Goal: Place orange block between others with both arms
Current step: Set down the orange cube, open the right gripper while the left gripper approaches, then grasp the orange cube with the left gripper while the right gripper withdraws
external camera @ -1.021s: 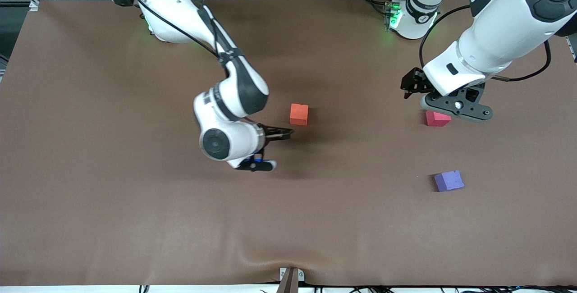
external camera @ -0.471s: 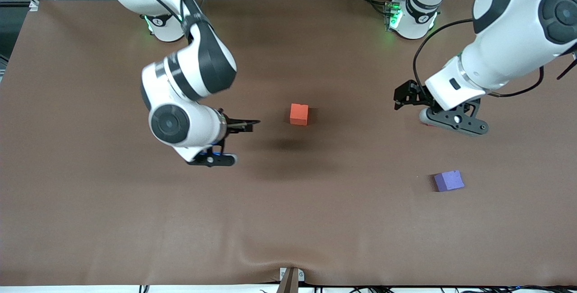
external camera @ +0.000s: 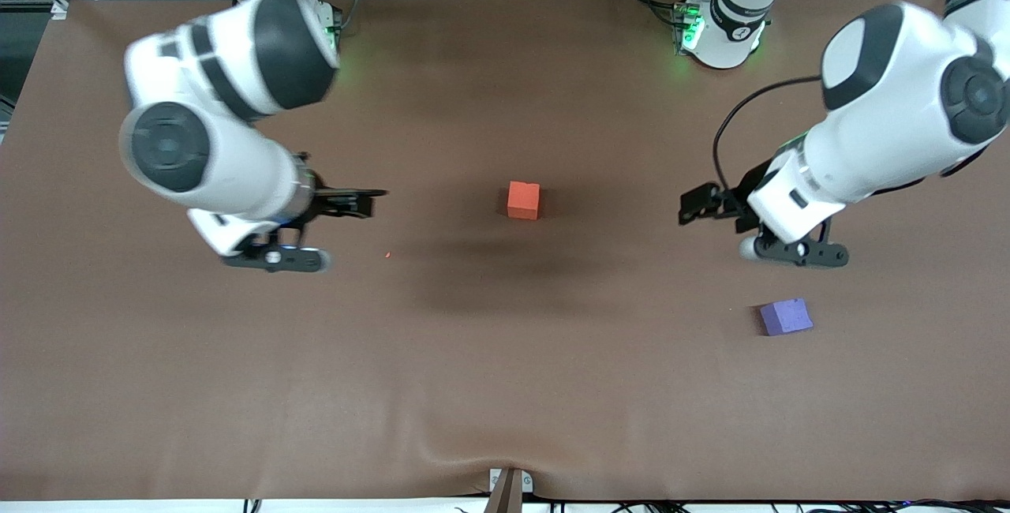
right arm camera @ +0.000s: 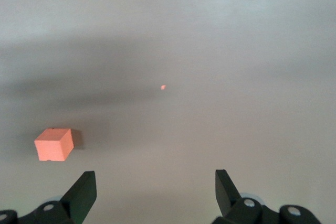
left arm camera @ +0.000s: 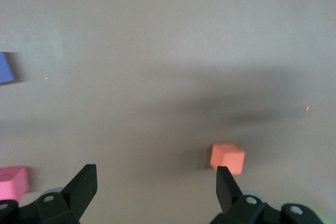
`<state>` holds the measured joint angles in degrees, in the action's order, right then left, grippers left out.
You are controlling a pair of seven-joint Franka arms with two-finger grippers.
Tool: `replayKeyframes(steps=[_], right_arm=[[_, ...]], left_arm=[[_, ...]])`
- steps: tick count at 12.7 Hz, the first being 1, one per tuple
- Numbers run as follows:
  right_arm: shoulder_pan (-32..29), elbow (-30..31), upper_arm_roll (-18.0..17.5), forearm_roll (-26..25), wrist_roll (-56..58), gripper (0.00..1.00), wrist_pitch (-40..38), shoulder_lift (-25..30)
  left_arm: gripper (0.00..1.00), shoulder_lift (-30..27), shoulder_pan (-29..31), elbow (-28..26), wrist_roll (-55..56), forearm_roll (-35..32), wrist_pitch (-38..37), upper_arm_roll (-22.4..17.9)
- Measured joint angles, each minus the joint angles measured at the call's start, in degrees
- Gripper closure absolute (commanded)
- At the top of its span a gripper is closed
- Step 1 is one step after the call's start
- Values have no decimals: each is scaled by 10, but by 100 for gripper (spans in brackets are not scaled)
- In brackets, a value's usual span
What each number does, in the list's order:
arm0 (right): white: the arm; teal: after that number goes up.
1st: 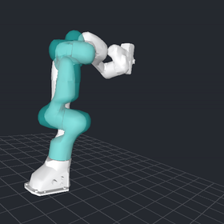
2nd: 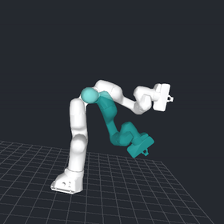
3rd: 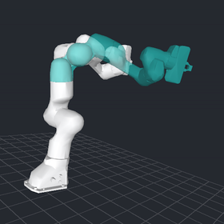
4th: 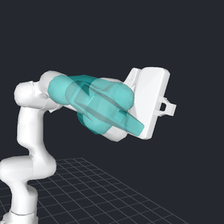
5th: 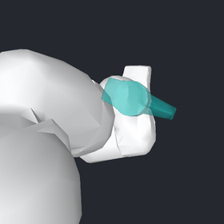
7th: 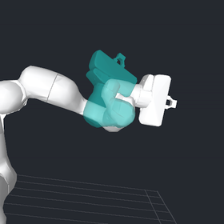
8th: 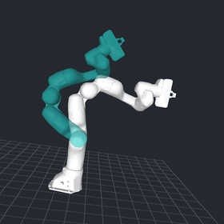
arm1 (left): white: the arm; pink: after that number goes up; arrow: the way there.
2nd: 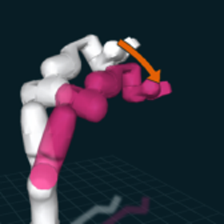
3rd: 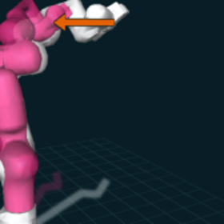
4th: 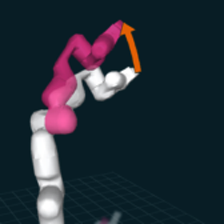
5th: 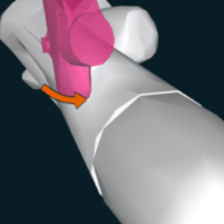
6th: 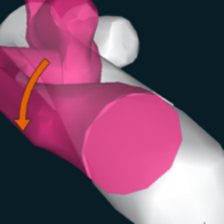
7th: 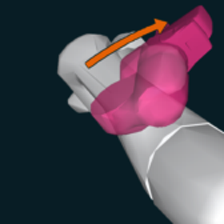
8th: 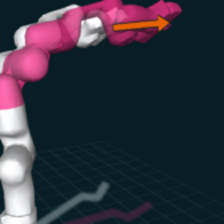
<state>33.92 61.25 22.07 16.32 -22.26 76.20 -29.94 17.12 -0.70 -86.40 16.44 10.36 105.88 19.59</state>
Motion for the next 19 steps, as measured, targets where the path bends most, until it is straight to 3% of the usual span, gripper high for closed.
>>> replayKeyframes(steps=[4,5,8,9,13,19], right_arm=[[-96,21,-22,-1,63,0,-11,30],[-139,28,-53,-8,74,0,-11,41],[-295,53,-196,-74,117,0,-12,72],[-323,63,-219,-94,138,0,-12,80],[-361,95,-231,-142,221,0,6,100],[-381,161,-235,-190,287,0,82,140]], left_arm=[[0,39,-72,0,63,0,17,4],[0,46,-93,-2,76,0,17,5],[0,66,-152,-24,118,-11,17,5],[0,77,-175,-31,139,-30,18,5],[0,135,-255,-60,205,-92,36,4],[0,177,-279,-105,224,-106,157,3]])
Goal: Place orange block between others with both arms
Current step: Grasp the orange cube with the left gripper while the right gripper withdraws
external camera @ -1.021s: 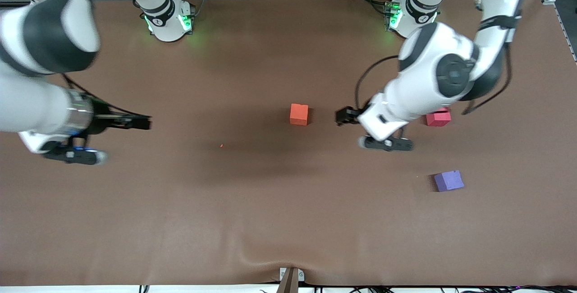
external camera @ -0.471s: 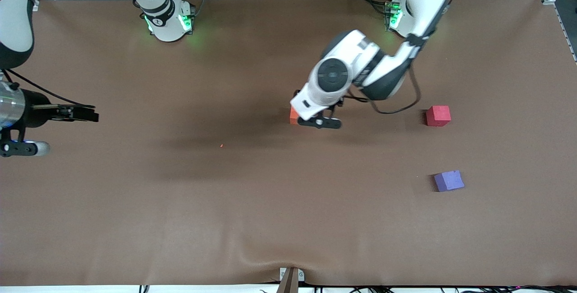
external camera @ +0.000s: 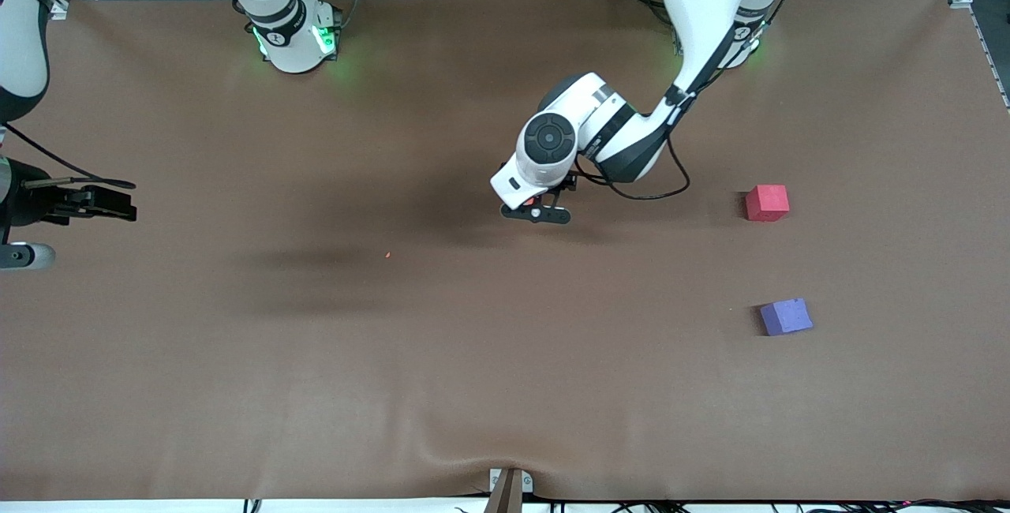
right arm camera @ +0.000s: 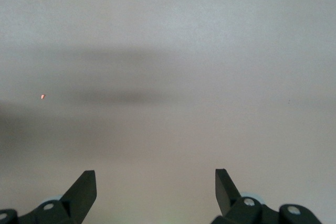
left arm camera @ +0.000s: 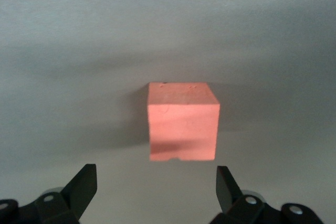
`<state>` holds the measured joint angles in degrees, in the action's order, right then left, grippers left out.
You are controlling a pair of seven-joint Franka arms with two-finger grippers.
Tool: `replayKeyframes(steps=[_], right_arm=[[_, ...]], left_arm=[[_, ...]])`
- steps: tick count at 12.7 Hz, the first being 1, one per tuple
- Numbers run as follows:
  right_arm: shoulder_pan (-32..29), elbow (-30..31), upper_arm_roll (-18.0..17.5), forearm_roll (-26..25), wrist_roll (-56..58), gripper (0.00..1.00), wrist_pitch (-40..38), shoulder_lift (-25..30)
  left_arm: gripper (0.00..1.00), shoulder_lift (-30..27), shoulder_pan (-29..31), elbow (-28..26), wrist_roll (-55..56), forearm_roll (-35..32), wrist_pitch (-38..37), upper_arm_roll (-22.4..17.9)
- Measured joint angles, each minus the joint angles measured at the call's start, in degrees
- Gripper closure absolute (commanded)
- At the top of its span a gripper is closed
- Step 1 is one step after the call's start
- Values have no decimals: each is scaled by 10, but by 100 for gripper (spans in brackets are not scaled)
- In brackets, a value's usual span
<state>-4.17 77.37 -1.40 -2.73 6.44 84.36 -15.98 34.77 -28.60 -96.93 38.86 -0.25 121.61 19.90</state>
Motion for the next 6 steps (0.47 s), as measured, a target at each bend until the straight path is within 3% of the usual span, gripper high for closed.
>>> replayKeyframes(steps=[6], right_arm=[[0,11,-2,-1,0,0,-7,24]], left_arm=[[0,51,-14,-2,18,-23,78,-2]])
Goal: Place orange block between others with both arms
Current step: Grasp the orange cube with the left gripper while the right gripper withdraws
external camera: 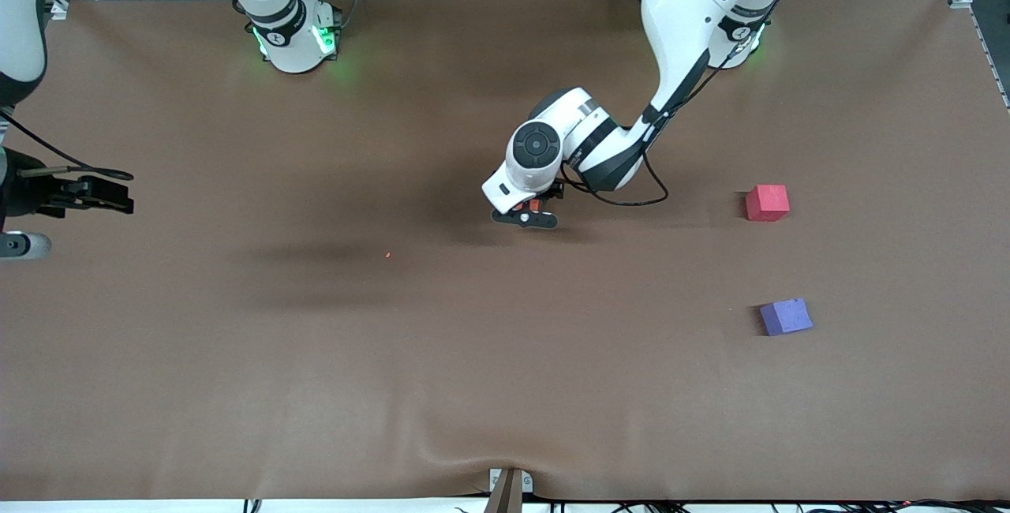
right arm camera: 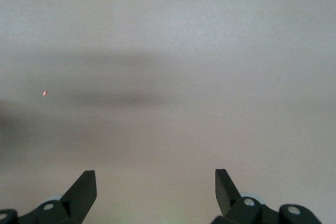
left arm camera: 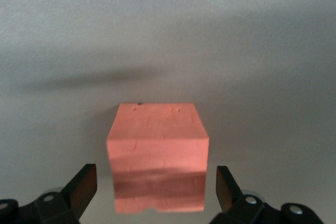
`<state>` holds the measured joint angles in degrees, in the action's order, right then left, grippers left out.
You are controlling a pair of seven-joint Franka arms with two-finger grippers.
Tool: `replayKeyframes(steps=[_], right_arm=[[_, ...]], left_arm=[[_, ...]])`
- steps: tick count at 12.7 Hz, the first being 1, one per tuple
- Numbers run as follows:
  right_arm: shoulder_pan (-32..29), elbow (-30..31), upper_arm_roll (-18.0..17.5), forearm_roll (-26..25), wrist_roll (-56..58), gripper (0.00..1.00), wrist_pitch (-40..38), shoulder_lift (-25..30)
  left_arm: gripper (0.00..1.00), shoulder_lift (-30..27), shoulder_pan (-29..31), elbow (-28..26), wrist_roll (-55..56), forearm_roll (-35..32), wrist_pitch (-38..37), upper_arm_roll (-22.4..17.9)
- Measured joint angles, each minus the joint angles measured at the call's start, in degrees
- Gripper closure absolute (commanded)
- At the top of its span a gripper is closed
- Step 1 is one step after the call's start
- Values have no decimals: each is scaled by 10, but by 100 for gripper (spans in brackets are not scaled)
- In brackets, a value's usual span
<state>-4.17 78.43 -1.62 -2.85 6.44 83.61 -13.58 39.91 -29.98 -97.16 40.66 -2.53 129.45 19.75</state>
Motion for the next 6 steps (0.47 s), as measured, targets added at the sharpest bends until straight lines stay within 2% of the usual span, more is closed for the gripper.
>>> replayKeyframes(steps=[2,4,5,6], right_arm=[[0,27,-1,0,0,0,-3,22],[0,60,-1,0,0,0,-1,37],[0,75,-1,0,0,0,2,41],[0,88,-1,1,0,0,6,43]], left_arm=[[1,7,0,0,0,-10,19,-1],[45,10,0,0,0,-23,22,-1],[60,11,0,0,0,-25,22,-2],[71,11,0,0,0,-26,22,-2]])
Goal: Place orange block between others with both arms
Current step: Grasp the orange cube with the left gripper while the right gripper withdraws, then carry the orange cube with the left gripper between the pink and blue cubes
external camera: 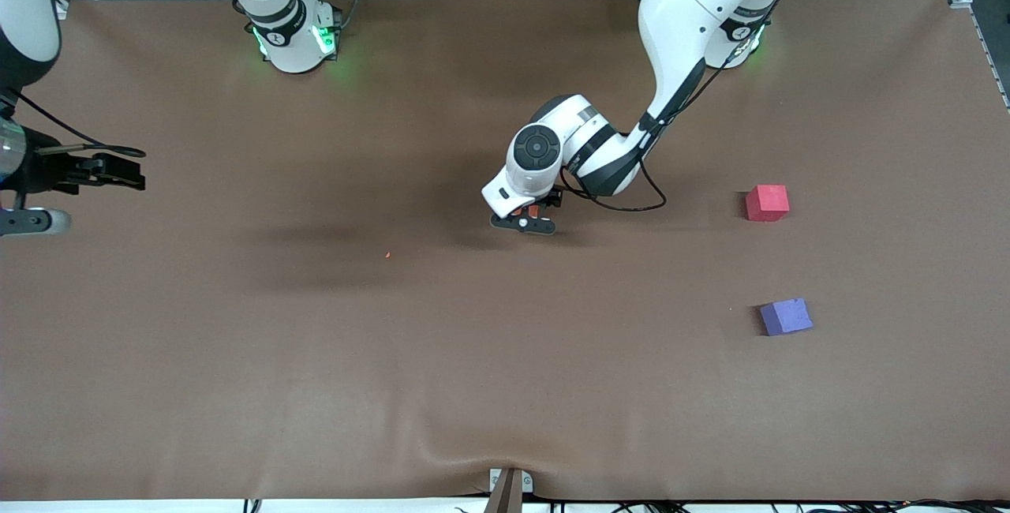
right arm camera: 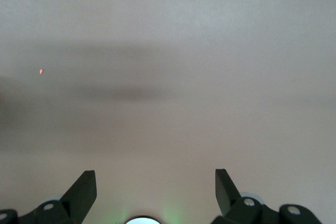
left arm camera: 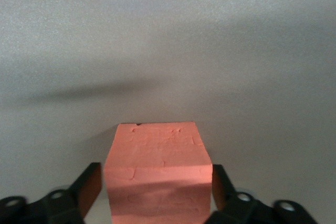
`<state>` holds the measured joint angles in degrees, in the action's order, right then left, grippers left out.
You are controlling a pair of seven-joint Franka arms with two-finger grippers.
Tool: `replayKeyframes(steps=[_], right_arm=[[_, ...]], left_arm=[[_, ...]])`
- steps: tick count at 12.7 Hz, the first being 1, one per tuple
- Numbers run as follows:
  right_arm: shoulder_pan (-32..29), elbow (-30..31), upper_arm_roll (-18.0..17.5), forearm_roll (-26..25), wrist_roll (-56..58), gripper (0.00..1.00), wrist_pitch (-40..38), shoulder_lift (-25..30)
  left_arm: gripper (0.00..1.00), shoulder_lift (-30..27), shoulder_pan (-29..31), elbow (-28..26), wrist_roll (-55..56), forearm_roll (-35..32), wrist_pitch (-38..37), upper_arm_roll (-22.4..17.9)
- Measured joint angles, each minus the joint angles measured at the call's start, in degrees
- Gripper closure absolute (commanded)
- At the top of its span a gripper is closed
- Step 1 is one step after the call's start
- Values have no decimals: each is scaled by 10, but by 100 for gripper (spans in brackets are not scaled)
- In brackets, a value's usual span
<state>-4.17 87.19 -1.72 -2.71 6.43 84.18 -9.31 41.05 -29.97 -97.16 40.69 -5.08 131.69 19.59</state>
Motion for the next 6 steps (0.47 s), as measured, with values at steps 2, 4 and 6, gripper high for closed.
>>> replayKeyframes(steps=[2,4,6], right_arm=[[0,21,2,13,0,0,19,2],[0,30,9,19,0,0,42,4],[0,30,13,19,0,0,45,9]], left_arm=[[92,1,0,0,6,0,0,0],[96,1,1,0,26,-1,0,-1],[96,0,16,3,38,-1,0,-6]])
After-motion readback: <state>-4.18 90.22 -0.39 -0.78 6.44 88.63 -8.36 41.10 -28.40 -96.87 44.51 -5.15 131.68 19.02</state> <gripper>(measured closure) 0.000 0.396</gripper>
